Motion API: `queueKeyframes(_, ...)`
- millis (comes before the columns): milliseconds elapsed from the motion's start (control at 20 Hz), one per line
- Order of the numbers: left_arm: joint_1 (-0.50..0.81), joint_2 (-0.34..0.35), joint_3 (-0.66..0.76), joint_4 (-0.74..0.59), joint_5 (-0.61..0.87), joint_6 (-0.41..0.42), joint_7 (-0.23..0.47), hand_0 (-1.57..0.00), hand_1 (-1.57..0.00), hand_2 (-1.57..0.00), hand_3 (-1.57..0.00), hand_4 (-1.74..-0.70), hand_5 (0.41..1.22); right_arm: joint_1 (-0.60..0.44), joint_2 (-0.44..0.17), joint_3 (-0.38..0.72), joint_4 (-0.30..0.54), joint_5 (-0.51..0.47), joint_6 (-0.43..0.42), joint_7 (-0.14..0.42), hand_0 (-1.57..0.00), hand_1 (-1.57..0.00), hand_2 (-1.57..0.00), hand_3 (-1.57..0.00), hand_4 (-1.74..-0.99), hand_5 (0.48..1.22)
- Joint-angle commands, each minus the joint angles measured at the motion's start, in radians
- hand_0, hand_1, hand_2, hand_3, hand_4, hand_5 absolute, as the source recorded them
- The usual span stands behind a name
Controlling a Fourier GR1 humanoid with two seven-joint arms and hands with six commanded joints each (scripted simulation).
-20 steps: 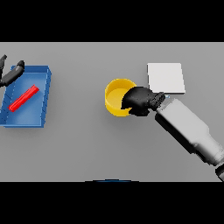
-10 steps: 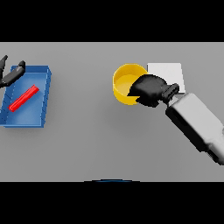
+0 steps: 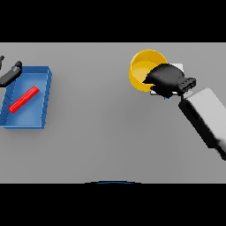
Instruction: Pick up the red beaker and tilt it to pour out 1 green nut into yellow bowl. Pick up the yellow bowl and place it on the metallic measuring scale.
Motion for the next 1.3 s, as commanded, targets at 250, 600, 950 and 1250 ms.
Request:
queueKeyframes(250, -0.001, -0.004, -0.004, -0.007, 0.000, 0.005, 0.019, 0.00, 0.00, 0.00, 0.00, -0.73, 0.735, -0.029, -0.029, -0.040, 0.184, 0.020, -0.106, -0.061, -1.57, -1.57, -1.54, -1.15, -1.741, 1.221)
queueKeyframes(600, 0.005, 0.002, -0.002, -0.005, 0.004, -0.004, 0.017, 0.00, 0.00, 0.00, 0.00, -0.73, 0.713, -0.064, 0.005, -0.072, 0.392, 0.031, -0.183, -0.068, -1.57, -1.57, -1.45, -1.29, -1.741, 1.221)
queueKeyframes(950, 0.012, -0.004, -0.010, -0.013, -0.004, 0.008, 0.016, 0.00, 0.00, 0.00, 0.00, -0.73, 0.710, -0.088, 0.041, -0.105, 0.508, 0.009, -0.177, -0.086, -1.47, -1.57, -1.37, -1.47, -1.741, 1.221)
queueKeyframes(1250, -0.003, -0.012, -0.005, 0.016, 0.002, -0.011, 0.022, 0.00, 0.00, 0.00, 0.00, -0.73, 0.723, -0.094, 0.034, -0.120, 0.528, 0.001, -0.152, -0.111, -0.90, -1.15, -1.19, -0.94, -1.660, 1.143)
